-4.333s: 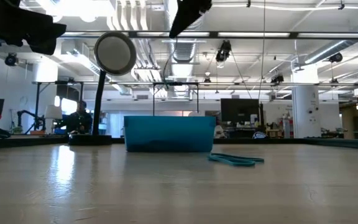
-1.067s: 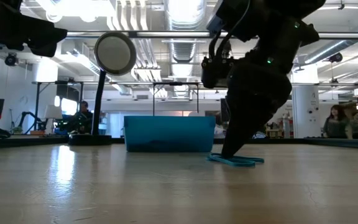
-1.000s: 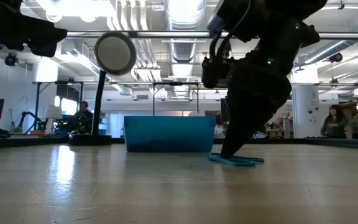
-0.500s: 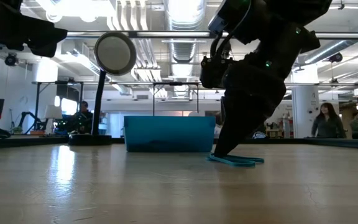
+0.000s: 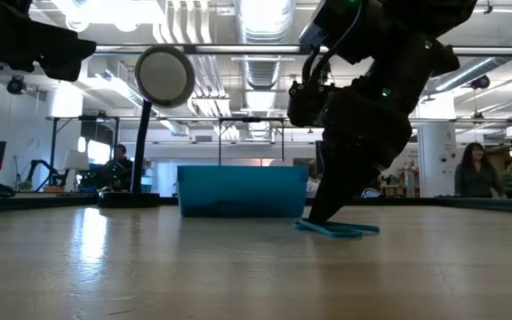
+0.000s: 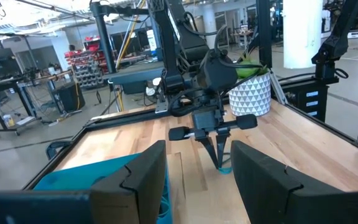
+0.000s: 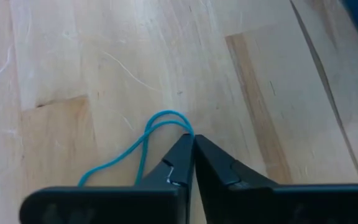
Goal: Pick and place rubber bands into bin
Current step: Put the blue rubber band into the blue bin
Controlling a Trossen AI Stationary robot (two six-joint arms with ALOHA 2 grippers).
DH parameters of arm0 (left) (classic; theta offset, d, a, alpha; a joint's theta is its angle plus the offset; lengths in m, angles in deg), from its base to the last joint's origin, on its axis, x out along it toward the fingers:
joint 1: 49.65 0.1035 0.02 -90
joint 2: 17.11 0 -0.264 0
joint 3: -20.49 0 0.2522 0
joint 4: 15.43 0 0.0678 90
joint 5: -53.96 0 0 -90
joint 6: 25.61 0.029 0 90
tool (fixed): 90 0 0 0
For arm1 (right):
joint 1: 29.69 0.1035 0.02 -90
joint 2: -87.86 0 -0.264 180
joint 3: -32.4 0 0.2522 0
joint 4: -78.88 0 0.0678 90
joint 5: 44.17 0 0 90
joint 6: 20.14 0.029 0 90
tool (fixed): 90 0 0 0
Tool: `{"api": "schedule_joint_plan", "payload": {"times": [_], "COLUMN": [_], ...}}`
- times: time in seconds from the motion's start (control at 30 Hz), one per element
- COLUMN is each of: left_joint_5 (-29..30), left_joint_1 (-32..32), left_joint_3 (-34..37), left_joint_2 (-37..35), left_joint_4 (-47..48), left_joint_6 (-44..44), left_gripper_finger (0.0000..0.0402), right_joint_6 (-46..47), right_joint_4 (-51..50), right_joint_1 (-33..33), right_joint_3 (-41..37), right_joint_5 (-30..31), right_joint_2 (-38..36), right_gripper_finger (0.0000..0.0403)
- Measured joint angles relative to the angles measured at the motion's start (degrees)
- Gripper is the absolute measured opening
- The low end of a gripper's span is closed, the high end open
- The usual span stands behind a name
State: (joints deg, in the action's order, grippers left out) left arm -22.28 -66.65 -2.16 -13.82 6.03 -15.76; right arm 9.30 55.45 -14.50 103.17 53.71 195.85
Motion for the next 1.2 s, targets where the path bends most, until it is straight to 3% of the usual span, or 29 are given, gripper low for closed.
{"api": "schedule_joint_plan", "payload": {"times": [0.23,0.67,0.97,1.2], "left_joint_5": [0.01,0.00,0.00,0.00], "left_joint_1": [0.00,0.00,0.01,-0.01], "left_joint_3": [0.00,0.00,0.00,0.00], "left_joint_2": [0.00,0.00,0.00,0.00], "left_joint_4": [0.07,0.17,0.02,0.02], "left_joint_6": [-0.01,-0.01,-0.11,-0.15], "left_gripper_finger": [0.0167,0.0167,0.0167,0.0167], "right_joint_6": [-1.39,-13.89,-29.09,-33.07], "right_joint_4": [-0.89,-0.92,-2.14,-2.55], "right_joint_1": [0.92,1.90,-0.68,-8.12], "right_joint_3": [2.16,12.67,19.78,21.59], "right_joint_5": [-0.69,-0.40,13.00,14.12], "right_joint_2": [0.35,0.21,0.12,0.10], "right_gripper_finger": [0.0008,0.0008,0.0008,0.0008]}}
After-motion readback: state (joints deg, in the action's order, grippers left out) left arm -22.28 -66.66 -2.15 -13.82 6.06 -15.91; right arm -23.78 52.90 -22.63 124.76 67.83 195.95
